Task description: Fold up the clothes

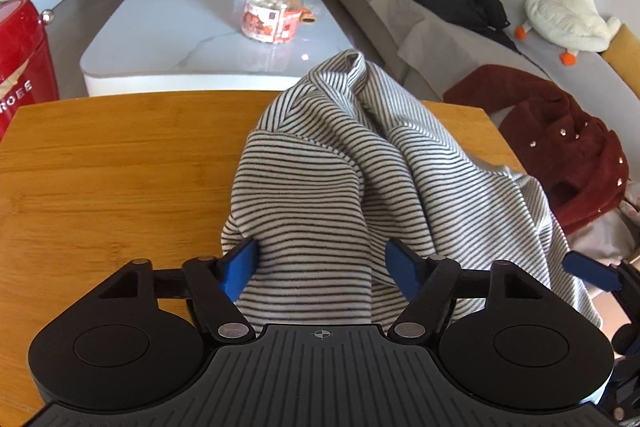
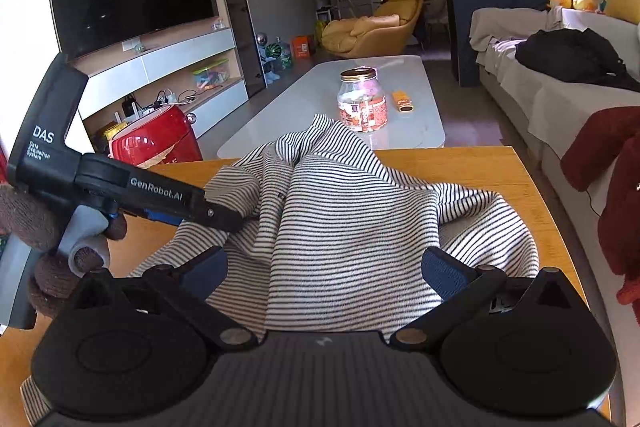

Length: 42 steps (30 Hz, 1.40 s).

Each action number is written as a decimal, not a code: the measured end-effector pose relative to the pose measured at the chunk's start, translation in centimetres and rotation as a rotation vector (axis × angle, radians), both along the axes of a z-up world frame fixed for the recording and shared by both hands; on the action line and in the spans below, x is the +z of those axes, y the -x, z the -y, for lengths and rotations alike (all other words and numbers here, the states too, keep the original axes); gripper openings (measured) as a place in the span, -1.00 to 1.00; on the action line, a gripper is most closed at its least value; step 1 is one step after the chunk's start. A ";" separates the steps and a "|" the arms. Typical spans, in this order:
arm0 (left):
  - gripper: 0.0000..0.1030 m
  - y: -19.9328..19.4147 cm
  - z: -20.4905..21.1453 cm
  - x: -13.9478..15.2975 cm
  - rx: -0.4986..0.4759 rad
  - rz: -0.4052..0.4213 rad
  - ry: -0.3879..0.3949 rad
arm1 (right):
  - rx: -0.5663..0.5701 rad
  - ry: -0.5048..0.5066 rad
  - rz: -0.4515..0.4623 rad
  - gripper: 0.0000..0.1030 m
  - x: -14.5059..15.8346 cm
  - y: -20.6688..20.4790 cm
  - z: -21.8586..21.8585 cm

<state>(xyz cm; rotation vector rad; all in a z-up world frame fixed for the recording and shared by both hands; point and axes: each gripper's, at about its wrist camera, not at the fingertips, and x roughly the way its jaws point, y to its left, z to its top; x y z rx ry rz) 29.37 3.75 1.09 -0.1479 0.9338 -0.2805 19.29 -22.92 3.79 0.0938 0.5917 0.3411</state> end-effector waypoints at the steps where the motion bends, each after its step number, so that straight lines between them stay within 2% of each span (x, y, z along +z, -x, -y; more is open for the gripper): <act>1: 0.32 -0.2 0.0 -0.1 -0.010 -0.004 -0.007 | 0.000 -0.002 -0.003 1.00 0.0 -0.7 0.1; 6: 0.32 -0.7 -0.3 -0.7 -0.046 -0.020 -0.008 | 0.052 -0.036 -0.085 1.00 -1.5 -5.4 -0.2; 8: 0.33 -0.7 -0.4 -0.7 -0.052 -0.022 -0.002 | 0.096 -0.085 -0.142 1.00 -2.5 -6.5 -0.5; 10: 0.47 -0.8 -0.3 -0.8 -0.067 -0.029 0.004 | 0.113 -0.103 -0.170 1.00 -3.0 -6.7 -0.8; 11: 0.75 -0.8 -0.2 -0.9 -0.089 -0.038 0.014 | 0.110 -0.098 -0.171 1.00 -3.0 -6.5 -0.9; 12: 0.88 -0.9 0.0 -1.0 -0.110 -0.047 0.023 | 0.108 -0.094 -0.173 1.00 -3.0 -6.3 -1.0; 15: 0.85 -0.7 0.7 -1.0 -0.126 -0.051 -0.005 | 0.138 -0.103 -0.211 1.00 -2.7 -5.7 -0.8; 16: 0.82 -0.5 0.7 -1.0 -0.119 -0.039 -0.025 | 0.148 -0.106 -0.224 1.00 -2.6 -5.4 -0.7; 17: 0.63 -0.2 0.8 -0.9 -0.113 -0.027 -0.044 | 0.158 -0.109 -0.237 1.00 -2.5 -5.2 -0.7; 18: 0.32 0.1 0.7 -0.9 -0.108 -0.017 -0.060 | 0.168 -0.112 -0.250 1.00 -2.4 -5.0 -0.6; 19: 0.17 0.7 0.2 -0.8 -0.110 -0.020 -0.055 | 0.179 -0.115 -0.262 1.00 -2.2 -4.7 -0.5; 21: -0.24 1.9 -0.9 -0.6 -0.112 -0.025 -0.046 | 0.217 -0.117 -0.275 1.00 -2.2 -3.3 -0.5; 23: -0.50 3.2 -2.0 -0.4 -0.117 -0.031 -0.036 | 0.274 -0.090 -0.276 1.00 -2.1 -1.3 -0.9; 26: -0.59 6.6 -3.6 0.2 -0.157 -0.031 -0.025 | 0.353 0.005 -0.240 0.99 -1.9 2.6 -2.4; 29: -0.61 9.6 -5.5 2.2 -0.156 0.017 -0.022 | 0.335 0.197 -0.122 0.76 -1.5 5.8 -4.5; 32: -0.61 11.0 -7.8 4.9 -0.093 0.116 -0.040 | 0.279 0.290 0.006 0.55 -0.6 7.1 -6.6; 33: -0.60 11.0 -8.4 5.5 -0.073 0.154 -0.062 | 0.260 0.319 0.049 0.40 -0.2 7.5 -7.3; 34: -0.59 11.0 -8.9 6.1 -0.051 0.189 -0.084 | 0.240 0.311 0.080 0.27 0.3 7.4 -8.0; 37: -0.59 10.0 -9.5 6.3 0.004 0.227 -0.102 | 0.184 0.283 0.131 0.09 1.5 5.7 -10.4; 39: -0.59 9.5 -9.5 5.8 0.019 0.233 -0.106 | 0.159 0.254 0.122 0.09 1.6 3.7 -12.1; 42: -0.59 9.4 -9.8 4.8 0.038 0.233 -0.115 | 0.150 0.285 0.075 0.09 0.5 0.8 -14.6</act>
